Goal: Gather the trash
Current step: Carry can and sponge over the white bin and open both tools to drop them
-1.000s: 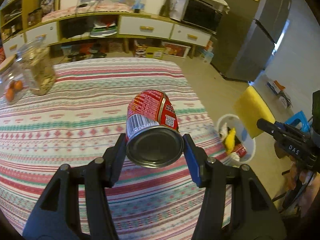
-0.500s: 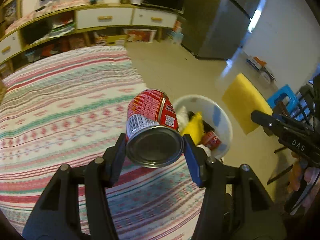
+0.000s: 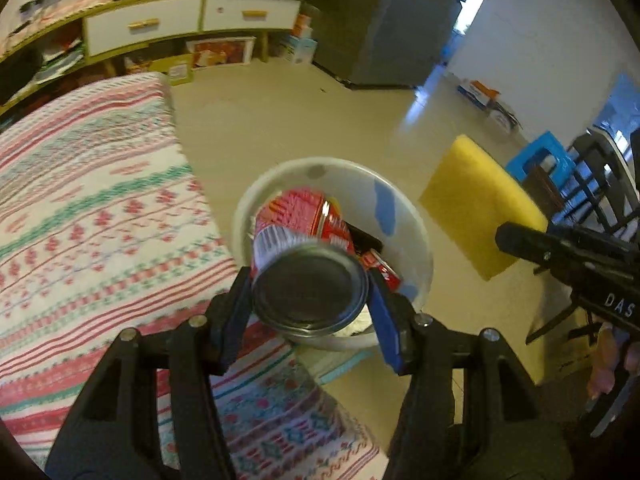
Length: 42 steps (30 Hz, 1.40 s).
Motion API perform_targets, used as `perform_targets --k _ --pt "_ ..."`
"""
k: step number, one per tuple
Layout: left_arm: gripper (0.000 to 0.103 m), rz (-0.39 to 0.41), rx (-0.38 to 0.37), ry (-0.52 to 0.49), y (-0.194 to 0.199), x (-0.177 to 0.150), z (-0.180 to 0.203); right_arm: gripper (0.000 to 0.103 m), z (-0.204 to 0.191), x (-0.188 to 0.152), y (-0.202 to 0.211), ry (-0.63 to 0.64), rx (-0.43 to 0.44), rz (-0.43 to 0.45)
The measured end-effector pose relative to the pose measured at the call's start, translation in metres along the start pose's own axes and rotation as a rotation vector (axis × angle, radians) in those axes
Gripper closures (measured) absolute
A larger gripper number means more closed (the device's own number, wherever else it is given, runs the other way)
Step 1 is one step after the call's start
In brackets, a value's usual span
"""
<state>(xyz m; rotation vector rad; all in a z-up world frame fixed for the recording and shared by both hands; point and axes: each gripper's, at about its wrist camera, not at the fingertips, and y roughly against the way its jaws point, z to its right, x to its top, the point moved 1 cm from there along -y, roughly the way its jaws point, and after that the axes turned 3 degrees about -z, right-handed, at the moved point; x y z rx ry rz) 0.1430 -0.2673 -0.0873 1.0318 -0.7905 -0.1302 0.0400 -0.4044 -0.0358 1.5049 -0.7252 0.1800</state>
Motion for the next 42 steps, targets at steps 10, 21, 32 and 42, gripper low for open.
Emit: perform_targets --k 10,21,32,42 --pt "0.027 0.002 0.015 0.007 0.016 0.0 -0.006 0.073 0.007 0.002 -0.012 -0.027 -0.012 -0.037" --pt "0.024 0.004 0.068 0.033 0.048 -0.009 -0.033 0.073 -0.006 0.011 -0.029 -0.02 -0.026 -0.061" --pt "0.021 0.019 0.161 0.051 0.077 -0.017 -0.063 0.073 -0.039 0.021 -0.041 -0.001 0.015 -0.081" --pt "0.003 0.022 0.319 0.039 0.091 -0.022 -0.084 0.039 -0.054 0.022 -0.059 -0.036 0.042 -0.133"
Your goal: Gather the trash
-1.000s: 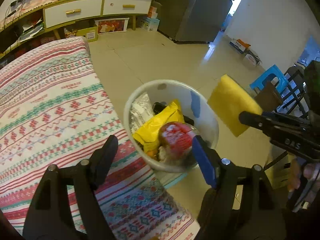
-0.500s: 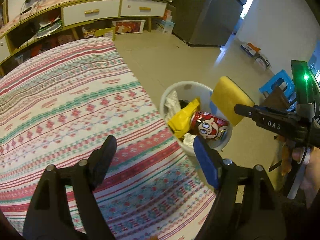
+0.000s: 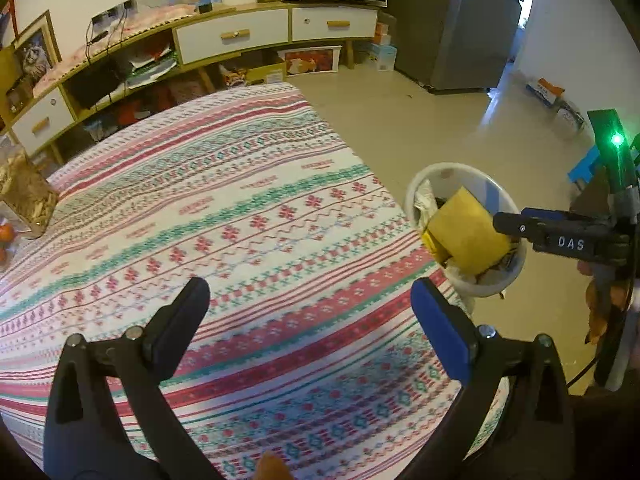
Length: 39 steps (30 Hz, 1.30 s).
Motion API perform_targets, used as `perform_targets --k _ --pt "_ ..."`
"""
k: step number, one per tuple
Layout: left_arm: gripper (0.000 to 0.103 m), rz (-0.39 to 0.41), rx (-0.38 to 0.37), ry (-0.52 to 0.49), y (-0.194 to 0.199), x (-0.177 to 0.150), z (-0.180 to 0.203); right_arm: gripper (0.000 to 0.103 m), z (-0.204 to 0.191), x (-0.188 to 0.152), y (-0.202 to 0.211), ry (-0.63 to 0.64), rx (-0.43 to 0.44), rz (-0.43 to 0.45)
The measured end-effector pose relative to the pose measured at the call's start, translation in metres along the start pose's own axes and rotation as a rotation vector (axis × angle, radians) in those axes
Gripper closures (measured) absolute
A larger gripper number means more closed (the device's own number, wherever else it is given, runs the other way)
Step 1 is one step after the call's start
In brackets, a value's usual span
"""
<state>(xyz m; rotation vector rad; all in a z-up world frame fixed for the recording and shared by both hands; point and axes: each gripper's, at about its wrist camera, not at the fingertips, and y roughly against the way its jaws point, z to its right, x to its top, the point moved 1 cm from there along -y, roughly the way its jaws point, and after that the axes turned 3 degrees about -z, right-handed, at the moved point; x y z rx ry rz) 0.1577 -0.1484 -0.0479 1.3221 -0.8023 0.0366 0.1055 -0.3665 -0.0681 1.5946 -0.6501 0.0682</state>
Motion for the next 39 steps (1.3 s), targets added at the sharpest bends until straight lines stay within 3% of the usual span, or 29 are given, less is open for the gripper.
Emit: perform_targets --k 12,28,34,39 --pt "0.003 0.006 0.019 0.048 0.011 -0.004 -0.03 0.038 -0.008 0.001 0.016 0.032 -0.032 0.043" --pt "0.003 -0.018 0.071 0.146 0.026 -0.026 -0.08 0.028 -0.051 -0.007 0.042 0.121 -0.032 0.107" --pt "0.003 0.005 0.135 0.168 0.047 -0.038 -0.079 0.019 -0.057 -0.022 0.071 0.094 -0.033 0.152" --pt "0.003 0.066 0.177 0.203 0.084 -0.053 -0.073 0.017 -0.073 -0.045 0.107 0.138 -0.024 0.223"
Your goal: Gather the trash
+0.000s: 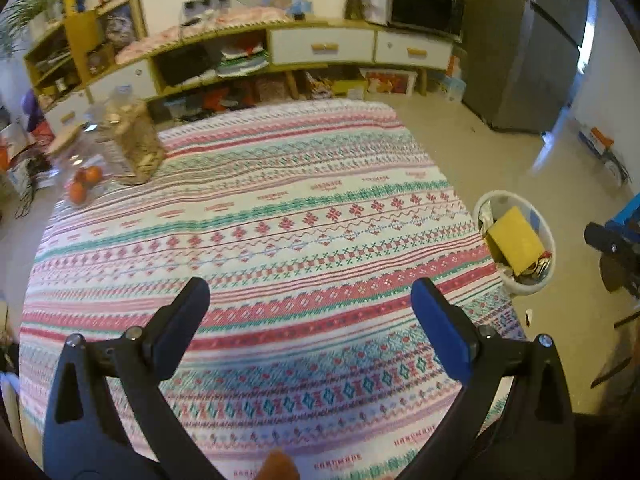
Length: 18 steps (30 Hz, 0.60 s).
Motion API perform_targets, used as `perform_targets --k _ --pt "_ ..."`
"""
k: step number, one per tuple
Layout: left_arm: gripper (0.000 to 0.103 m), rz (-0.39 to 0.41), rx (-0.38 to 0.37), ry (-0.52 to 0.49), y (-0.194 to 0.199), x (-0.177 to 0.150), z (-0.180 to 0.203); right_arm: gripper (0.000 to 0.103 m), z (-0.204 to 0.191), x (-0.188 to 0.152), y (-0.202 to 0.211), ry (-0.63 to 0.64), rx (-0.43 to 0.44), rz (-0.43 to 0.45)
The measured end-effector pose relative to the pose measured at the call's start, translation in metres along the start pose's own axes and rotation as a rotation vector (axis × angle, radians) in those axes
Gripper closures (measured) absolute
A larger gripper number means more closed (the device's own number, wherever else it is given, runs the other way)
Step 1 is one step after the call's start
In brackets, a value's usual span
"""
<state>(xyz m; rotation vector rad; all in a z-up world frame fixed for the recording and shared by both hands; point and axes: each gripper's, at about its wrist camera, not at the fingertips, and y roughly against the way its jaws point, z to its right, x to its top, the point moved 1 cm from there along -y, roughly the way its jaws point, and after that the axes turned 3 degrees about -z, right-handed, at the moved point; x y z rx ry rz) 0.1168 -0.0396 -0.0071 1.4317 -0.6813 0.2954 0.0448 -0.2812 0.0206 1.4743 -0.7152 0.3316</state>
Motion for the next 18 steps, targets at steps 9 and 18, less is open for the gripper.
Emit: perform_targets --k 9,18 --pt "0.003 0.122 0.117 0.098 0.062 -0.045 -0.014 0.015 -0.053 -0.041 0.049 0.212 0.057 0.159" --pt "0.003 0.201 0.202 0.142 0.069 -0.088 -0.02 0.015 -0.07 -0.082 0.052 0.255 0.095 0.225"
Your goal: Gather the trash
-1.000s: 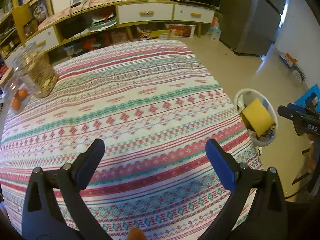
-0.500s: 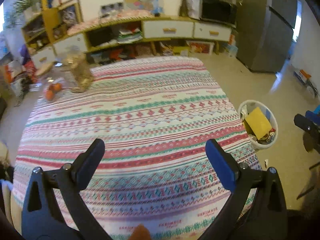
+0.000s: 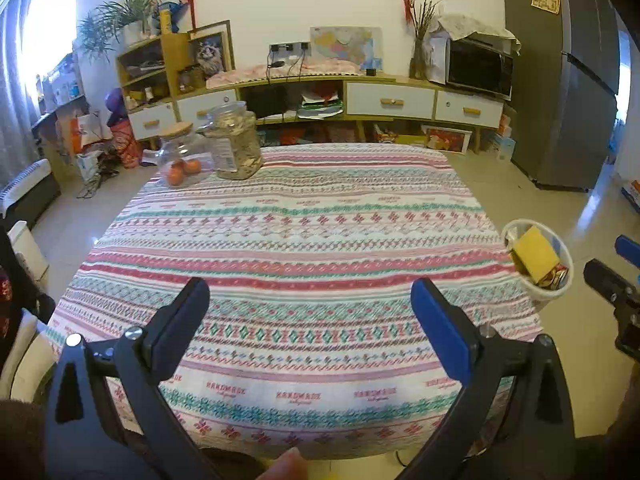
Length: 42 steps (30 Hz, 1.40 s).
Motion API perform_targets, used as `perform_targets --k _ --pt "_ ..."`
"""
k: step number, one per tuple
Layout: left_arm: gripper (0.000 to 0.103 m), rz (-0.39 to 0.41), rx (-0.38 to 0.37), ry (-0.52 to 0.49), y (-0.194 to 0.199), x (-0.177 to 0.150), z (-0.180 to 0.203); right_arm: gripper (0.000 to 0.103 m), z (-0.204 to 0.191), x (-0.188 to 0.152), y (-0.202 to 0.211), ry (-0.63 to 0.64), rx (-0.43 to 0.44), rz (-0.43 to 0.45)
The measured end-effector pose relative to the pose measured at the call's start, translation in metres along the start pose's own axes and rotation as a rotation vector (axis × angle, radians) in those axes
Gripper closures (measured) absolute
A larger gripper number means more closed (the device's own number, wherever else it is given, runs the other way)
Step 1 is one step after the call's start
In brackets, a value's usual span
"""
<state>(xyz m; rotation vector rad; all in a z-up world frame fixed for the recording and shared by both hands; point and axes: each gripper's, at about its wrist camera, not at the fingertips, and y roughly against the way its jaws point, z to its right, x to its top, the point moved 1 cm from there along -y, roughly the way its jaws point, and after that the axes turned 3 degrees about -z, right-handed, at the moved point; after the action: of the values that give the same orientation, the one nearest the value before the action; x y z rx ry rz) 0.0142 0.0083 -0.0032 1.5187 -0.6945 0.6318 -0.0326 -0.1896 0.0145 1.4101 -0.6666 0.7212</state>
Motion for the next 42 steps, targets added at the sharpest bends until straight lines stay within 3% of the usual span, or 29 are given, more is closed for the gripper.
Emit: perform_targets --k 7,14,42 --pt "0.003 0.019 0.029 0.023 -0.002 -0.018 -0.004 0.015 0.006 -0.007 0.002 -0.04 0.02 0.045" --pt "0.002 0.053 0.017 0.003 0.001 -0.02 0.004 0.013 0.002 -0.017 0.005 -0.003 -0.001 0.085" --pt "0.001 0.044 -0.009 -0.023 0.002 -0.023 0.017 0.008 -0.004 -0.026 0.002 0.031 -0.005 0.055"
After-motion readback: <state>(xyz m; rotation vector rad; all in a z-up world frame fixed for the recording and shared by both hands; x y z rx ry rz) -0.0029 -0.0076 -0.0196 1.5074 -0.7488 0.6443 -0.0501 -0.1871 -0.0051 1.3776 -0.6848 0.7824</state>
